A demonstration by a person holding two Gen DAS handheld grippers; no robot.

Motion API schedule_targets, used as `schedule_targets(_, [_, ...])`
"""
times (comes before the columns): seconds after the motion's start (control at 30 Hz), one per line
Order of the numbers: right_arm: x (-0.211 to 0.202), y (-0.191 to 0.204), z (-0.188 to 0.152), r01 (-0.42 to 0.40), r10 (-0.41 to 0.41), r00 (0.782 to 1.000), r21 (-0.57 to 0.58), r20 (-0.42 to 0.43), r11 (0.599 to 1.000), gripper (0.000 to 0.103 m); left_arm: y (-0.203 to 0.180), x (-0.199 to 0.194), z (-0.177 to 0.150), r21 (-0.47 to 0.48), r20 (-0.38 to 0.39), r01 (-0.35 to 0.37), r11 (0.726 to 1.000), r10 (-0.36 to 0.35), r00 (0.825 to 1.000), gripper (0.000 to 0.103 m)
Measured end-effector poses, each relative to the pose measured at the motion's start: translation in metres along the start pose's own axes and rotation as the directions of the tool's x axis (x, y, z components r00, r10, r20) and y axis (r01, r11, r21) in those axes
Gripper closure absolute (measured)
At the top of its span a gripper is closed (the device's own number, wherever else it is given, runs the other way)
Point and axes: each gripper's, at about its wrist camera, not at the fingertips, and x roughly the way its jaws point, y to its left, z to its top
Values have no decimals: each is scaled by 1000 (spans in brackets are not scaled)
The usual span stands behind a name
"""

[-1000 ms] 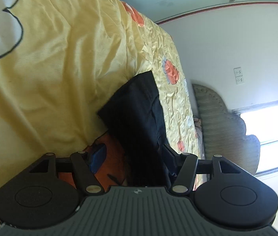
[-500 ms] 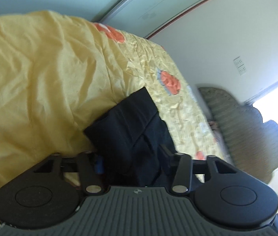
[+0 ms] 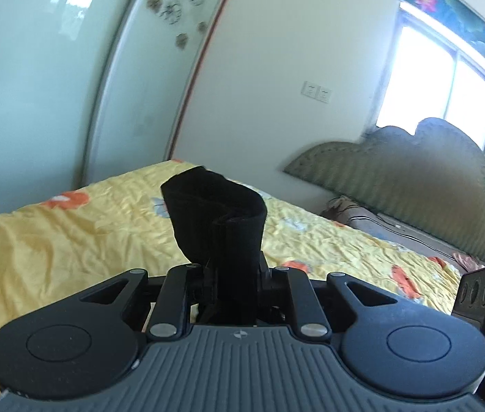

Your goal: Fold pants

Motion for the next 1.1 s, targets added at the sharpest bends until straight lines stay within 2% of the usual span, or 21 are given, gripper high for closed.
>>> schedule_targets(0.1, [-38,-13,0,62,-63,996,22,58,998,54,-39,2,-6,46,-14,89,995,-89,996,85])
schedule_targets(0.2, [-80,-35,-5,128,-135,986,75,97,989,54,-80,7,-16,99,-49,193,976,-189,981,85])
schedule_targets(0.3, [-118,-60,-14,194,-210,971,135,116,972,54,-121,16,-35,160,-83,283,946,-273,958,85])
schedule_targets(0.47, [-160,-91,-32,317,-339,933,174,117,932,54,-180,34,-71,231,-156,384,894,-355,922,86])
schedule_targets(0.67, [-196,-116,-51,433,-456,884,190,102,881,54,-226,48,-105,272,-236,465,842,-410,881,86])
schedule_targets(0.8, [-210,-130,-63,464,-493,865,225,92,857,54,-245,52,-121,282,-285,515,809,-442,850,86])
schedule_targets(0.97, [-225,-144,-78,499,-531,844,252,78,829,53,-260,57,-136,285,-325,559,779,-470,821,85])
schedule_targets(1.03, [-227,-150,-82,520,-549,834,262,51,813,53,-264,65,-144,275,-354,572,773,-472,808,85])
schedule_targets(1.1, [-227,-157,-88,549,-568,823,266,-6,792,53,-268,73,-152,265,-406,589,763,-466,786,85])
